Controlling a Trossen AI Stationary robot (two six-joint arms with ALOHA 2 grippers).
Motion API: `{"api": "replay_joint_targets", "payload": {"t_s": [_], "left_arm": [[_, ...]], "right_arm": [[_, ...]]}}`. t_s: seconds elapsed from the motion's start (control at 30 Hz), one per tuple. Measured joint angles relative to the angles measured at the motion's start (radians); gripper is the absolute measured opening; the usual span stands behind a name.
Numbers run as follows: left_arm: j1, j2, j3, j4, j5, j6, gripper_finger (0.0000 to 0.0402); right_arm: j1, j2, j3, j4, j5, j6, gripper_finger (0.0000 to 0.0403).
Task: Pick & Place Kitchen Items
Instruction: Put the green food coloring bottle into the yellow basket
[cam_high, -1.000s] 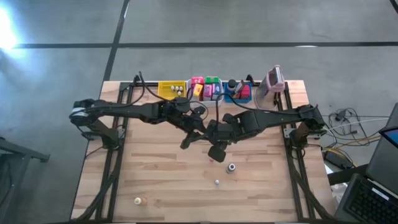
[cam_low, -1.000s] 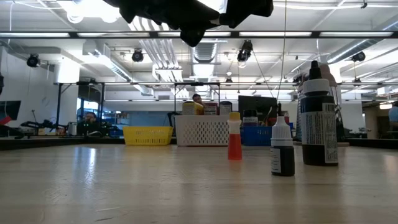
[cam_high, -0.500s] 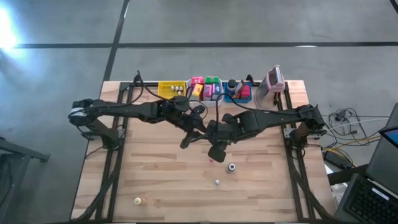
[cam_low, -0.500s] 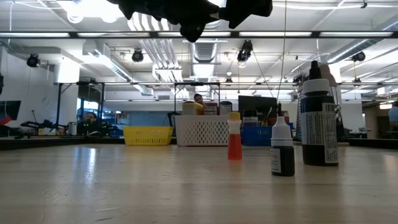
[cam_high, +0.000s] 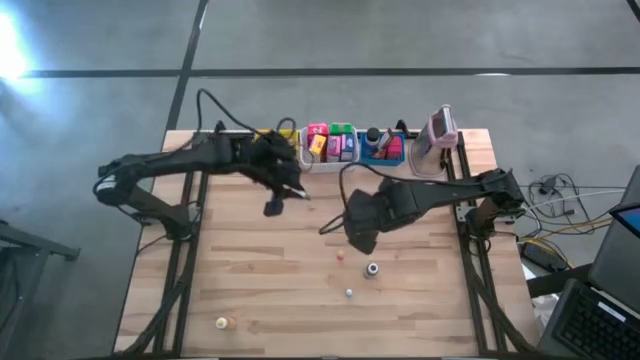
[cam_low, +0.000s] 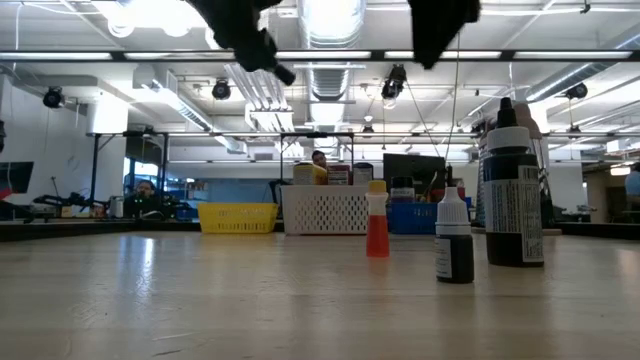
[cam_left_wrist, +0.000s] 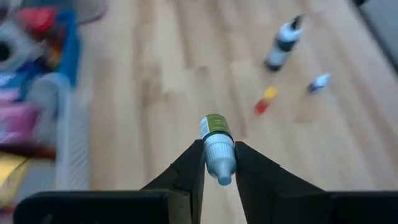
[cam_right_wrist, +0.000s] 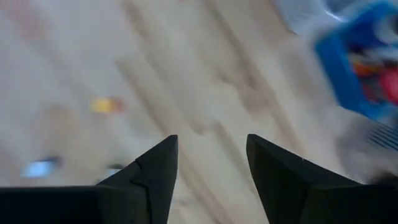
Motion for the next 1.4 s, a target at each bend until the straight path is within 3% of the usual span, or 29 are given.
{"api": "replay_joint_targets", "payload": {"t_s": [0.1, 0.3, 0.7, 0.97, 1.23, 1.4], "left_arm": [[0.064, -0.020, 0.004, -0.071, -0.012, 0.002, 0.0081], [0.209, -0.023, 0.004, -0.140, -0.016, 0.029, 0.0080], [0.465, 0.078, 0.022, -0.157, -0.071, 0.056, 0.0080], [0.530, 0.232, 0.132, -0.265, -0.127, 0.051, 0.0080], [0.533, 0.375, 0.232, -0.306, -0.136, 0.013, 0.0080], [0.535, 0.436, 0.253, -0.309, -0.245, -0.008, 0.0080]], "right_arm": [[-0.002, -0.012, -0.056, -0.053, 0.034, 0.045, 0.0188], [-0.001, -0.109, -0.215, 0.010, 0.036, 0.074, 0.0167], [-0.033, -0.511, -0.620, 0.330, 0.118, 0.130, 0.0113], [-0.092, -0.690, -0.818, 0.447, 0.119, 0.129, 0.0093], [-0.112, -0.756, -0.916, 0.475, 0.121, 0.146, 0.0078], [-0.116, -0.784, -0.947, 0.477, 0.167, 0.156, 0.0067]]}}
